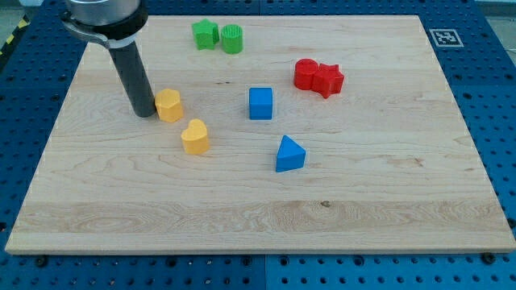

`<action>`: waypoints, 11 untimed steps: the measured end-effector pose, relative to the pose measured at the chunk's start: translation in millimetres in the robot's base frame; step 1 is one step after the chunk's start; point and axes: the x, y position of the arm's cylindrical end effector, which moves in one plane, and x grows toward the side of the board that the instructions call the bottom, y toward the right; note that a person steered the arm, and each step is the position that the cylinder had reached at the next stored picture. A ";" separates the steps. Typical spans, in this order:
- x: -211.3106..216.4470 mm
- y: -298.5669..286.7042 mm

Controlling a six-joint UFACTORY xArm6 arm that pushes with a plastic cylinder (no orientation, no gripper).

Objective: Move the green star down

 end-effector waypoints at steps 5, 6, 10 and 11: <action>-102.8 -60.1; -181.5 -59.9; -216.4 112.9; -211.4 103.4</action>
